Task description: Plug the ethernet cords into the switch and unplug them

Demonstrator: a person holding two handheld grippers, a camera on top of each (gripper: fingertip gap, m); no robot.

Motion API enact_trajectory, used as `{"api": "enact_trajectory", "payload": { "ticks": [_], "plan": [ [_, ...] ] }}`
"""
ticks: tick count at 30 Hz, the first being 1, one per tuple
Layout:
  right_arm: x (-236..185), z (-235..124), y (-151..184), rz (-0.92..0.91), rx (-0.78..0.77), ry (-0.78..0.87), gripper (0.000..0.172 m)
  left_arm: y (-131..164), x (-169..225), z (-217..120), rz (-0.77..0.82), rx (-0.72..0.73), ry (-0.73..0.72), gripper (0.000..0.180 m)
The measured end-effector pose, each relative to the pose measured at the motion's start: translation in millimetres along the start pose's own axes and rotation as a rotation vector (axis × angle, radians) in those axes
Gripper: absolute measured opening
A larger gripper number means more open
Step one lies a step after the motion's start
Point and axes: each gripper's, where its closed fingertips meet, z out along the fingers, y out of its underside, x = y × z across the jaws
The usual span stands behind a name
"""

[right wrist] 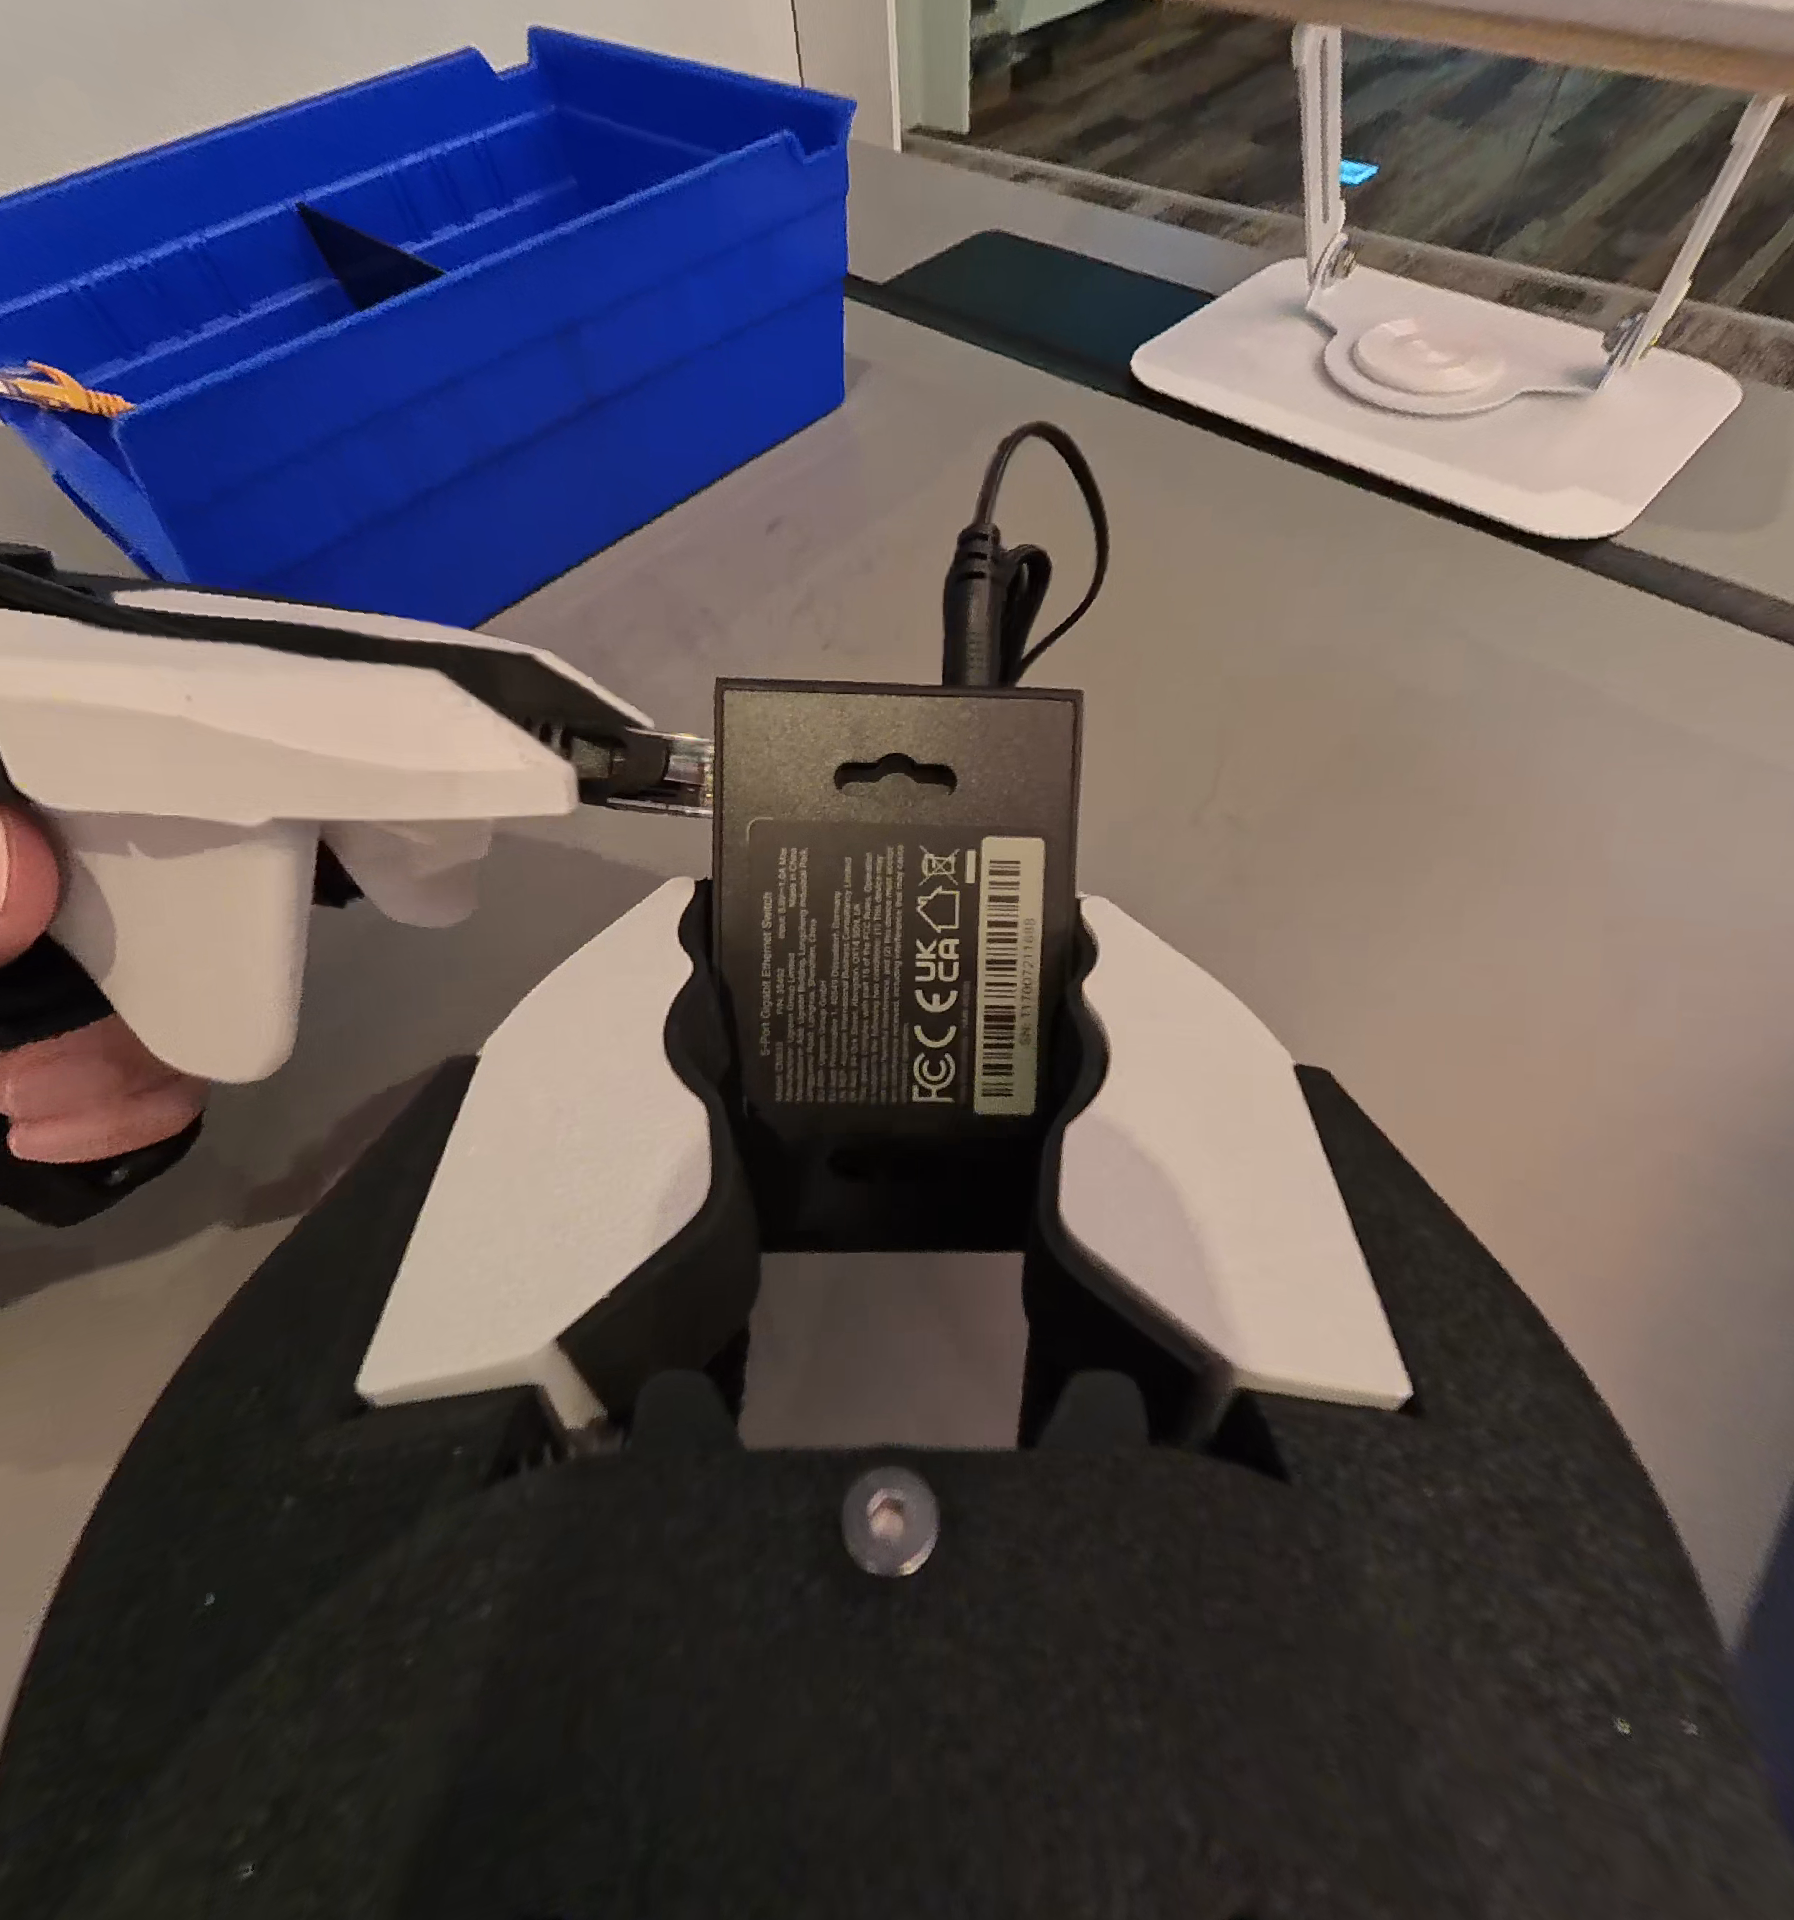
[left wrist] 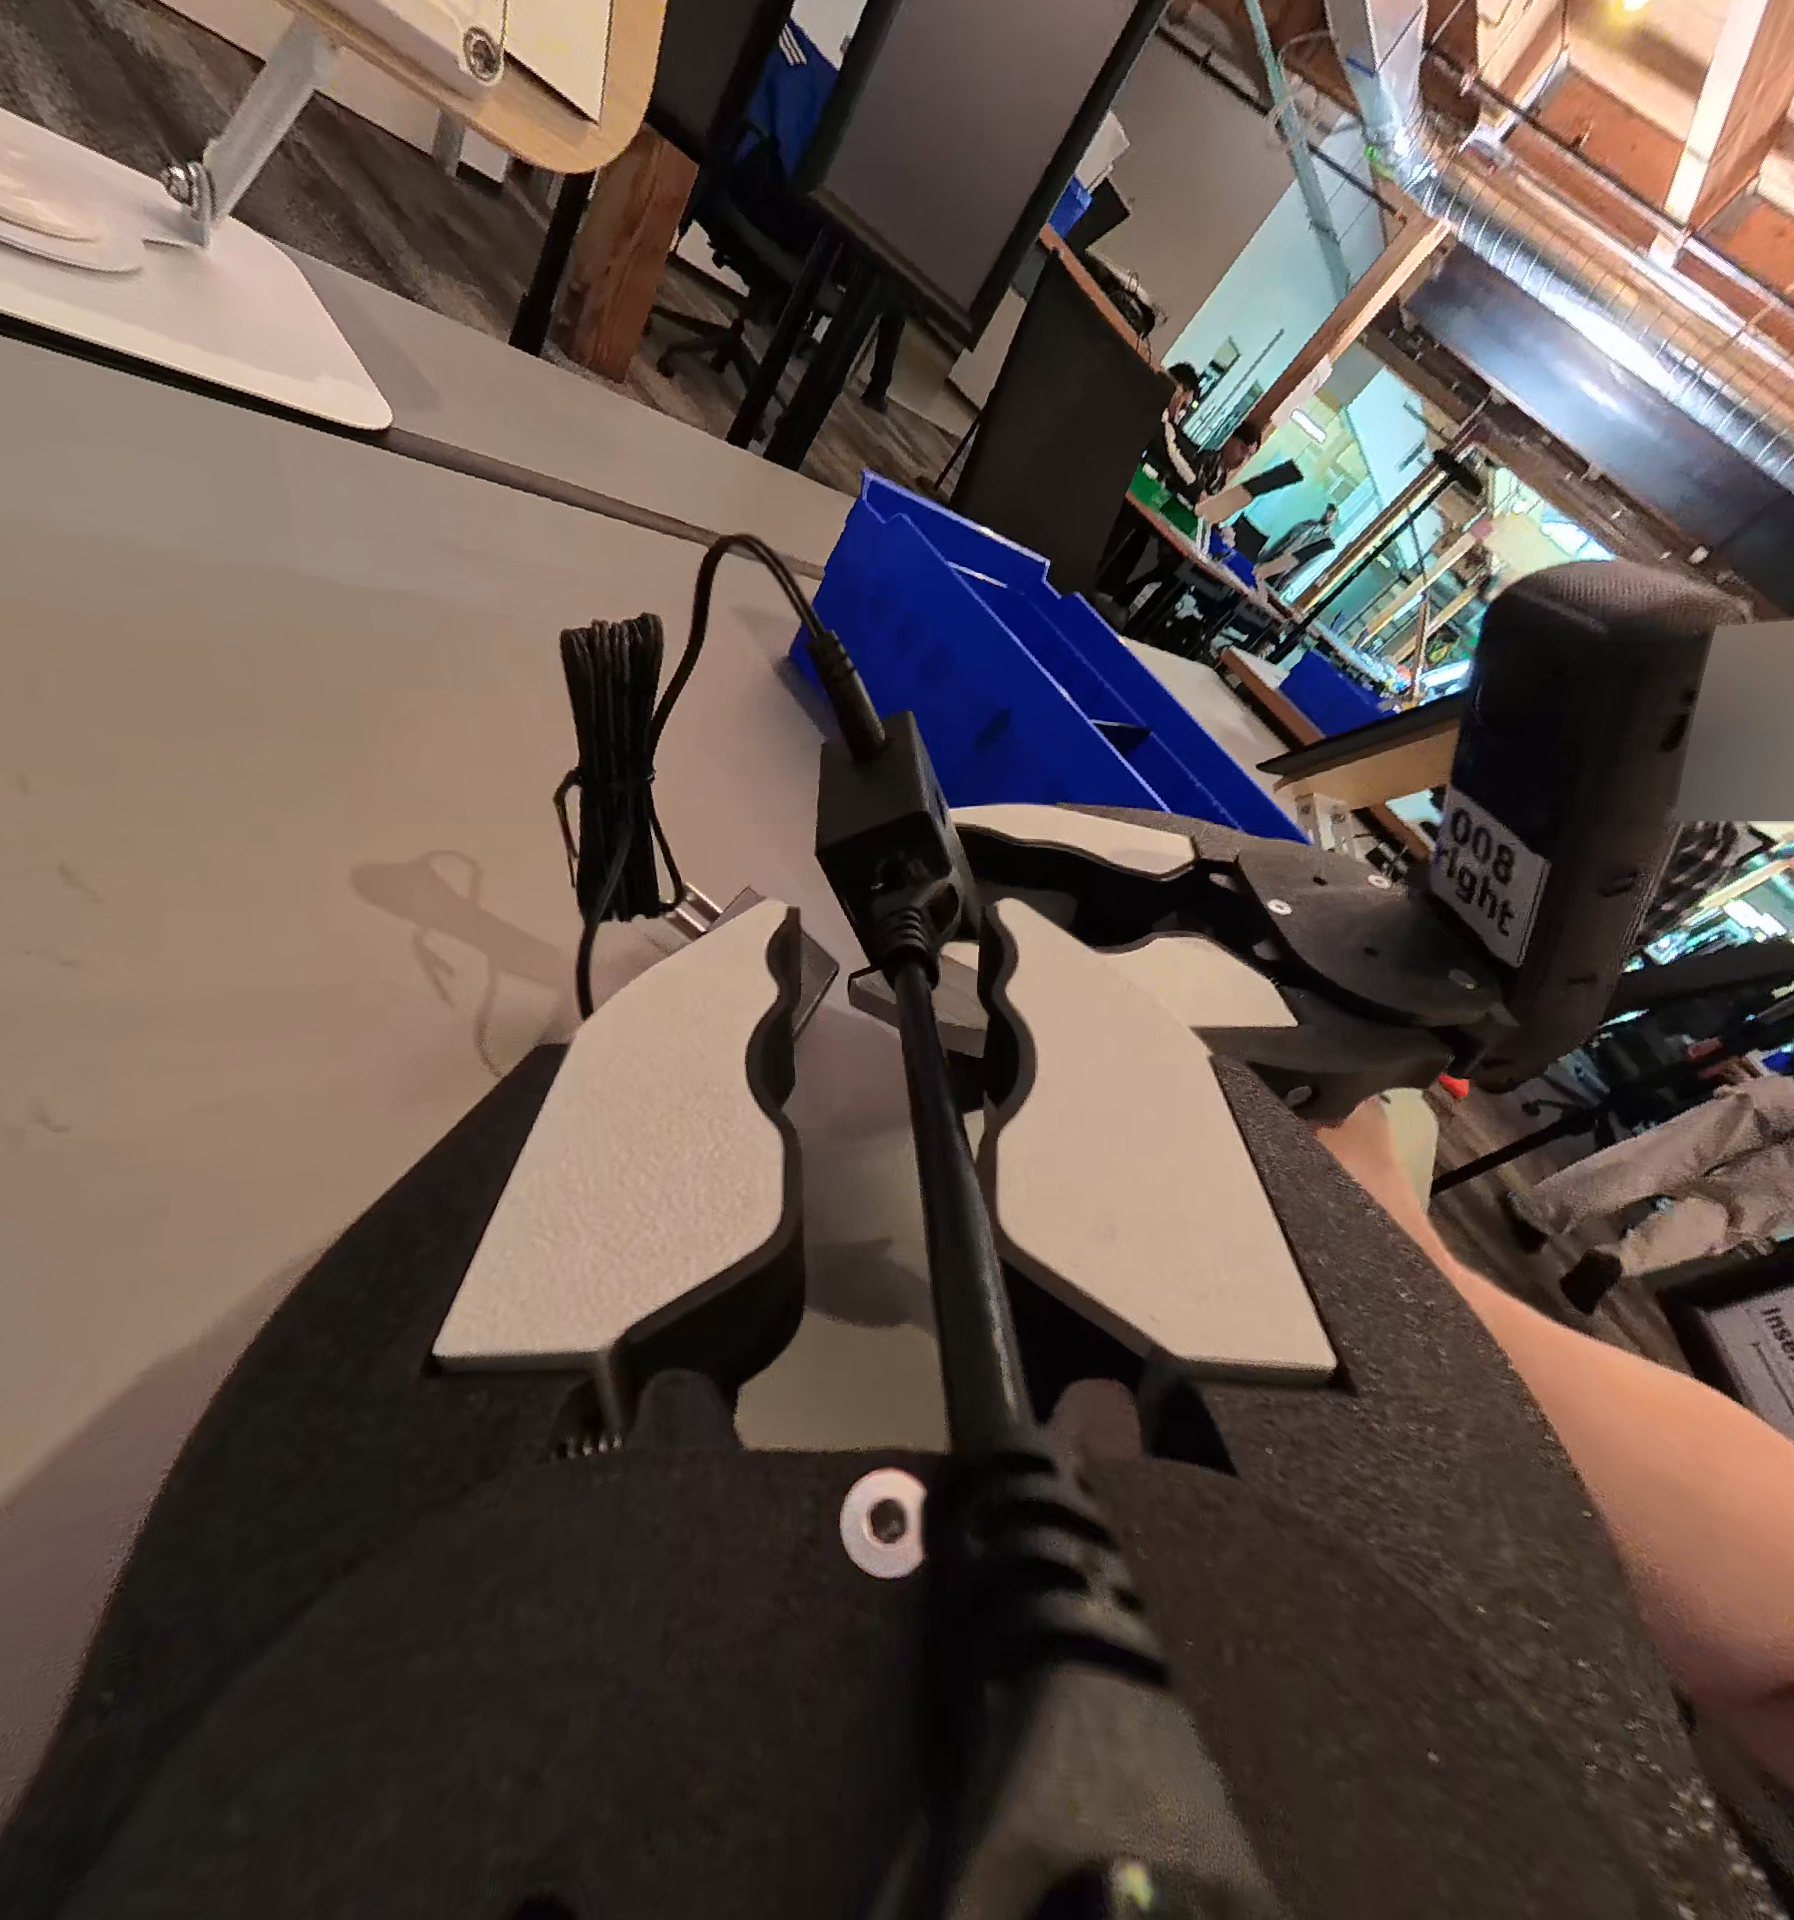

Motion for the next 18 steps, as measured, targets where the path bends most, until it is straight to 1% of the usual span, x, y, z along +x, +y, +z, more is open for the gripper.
{"api": "enact_trajectory", "payload": {
  "ticks": [3,6,7,13,18],
  "plan": [
    [-0.9,-0.3,-1.3,-0.007,0.021,0.002,0.061,-2.0,4.1,2.5,-0.027,0.014,0.030,0.028],
    [-0.4,-1.1,-1.0,-0.001,0.031,-0.002,0.062,-2.1,6.6,3.6,-0.020,0.013,0.044,0.016],
    [0.2,-1.4,-0.8,-0.002,0.033,0.002,0.061,-1.5,6.7,4.1,-0.020,0.012,0.045,0.015],
    [1.4,-3.9,-2.4,-0.004,0.058,0.012,0.061,-1.8,8.2,5.0,-0.064,0.016,0.074,0.015],
    [2.1,-5.8,-5.5,-0.011,0.094,0.025,0.061,-1.0,10.9,4.6,-0.045,0.015,0.074,0.015]
  ]
}}
